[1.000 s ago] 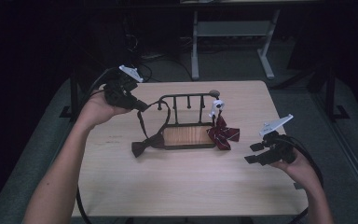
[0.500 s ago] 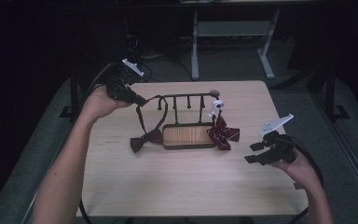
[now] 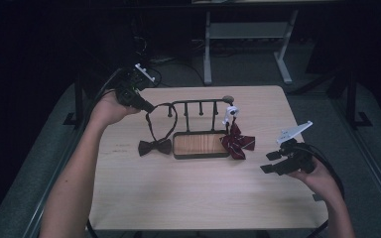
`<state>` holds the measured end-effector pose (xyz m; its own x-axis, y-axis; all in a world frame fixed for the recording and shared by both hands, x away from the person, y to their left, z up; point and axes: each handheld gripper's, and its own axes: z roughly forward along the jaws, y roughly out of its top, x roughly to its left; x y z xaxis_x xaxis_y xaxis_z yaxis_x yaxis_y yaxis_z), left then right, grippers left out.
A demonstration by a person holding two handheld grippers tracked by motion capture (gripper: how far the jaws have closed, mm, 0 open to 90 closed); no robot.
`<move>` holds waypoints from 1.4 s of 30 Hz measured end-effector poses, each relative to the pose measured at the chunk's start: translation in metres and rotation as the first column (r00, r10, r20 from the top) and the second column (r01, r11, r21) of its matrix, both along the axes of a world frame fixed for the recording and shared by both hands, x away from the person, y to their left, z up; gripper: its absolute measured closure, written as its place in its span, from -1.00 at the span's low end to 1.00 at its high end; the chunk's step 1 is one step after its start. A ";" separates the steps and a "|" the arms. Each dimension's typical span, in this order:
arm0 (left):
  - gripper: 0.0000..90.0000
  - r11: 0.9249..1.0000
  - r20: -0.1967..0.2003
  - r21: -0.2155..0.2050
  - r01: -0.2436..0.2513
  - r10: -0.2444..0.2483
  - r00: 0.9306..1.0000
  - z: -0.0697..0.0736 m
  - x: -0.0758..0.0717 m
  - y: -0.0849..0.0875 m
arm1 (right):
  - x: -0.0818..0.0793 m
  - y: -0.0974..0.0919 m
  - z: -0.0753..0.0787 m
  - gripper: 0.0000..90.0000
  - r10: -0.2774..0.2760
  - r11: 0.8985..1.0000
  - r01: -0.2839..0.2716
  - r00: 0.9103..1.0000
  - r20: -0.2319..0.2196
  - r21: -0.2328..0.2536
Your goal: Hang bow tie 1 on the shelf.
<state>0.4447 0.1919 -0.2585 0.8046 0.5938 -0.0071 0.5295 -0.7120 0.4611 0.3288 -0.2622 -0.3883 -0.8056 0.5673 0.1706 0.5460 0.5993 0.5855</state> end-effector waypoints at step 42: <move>0.46 0.998 0.045 -0.051 0.048 -0.045 0.998 -0.014 -0.049 0.033 | 0.006 0.001 -0.009 -0.16 -0.033 0.999 0.033 0.999 -0.027 -0.015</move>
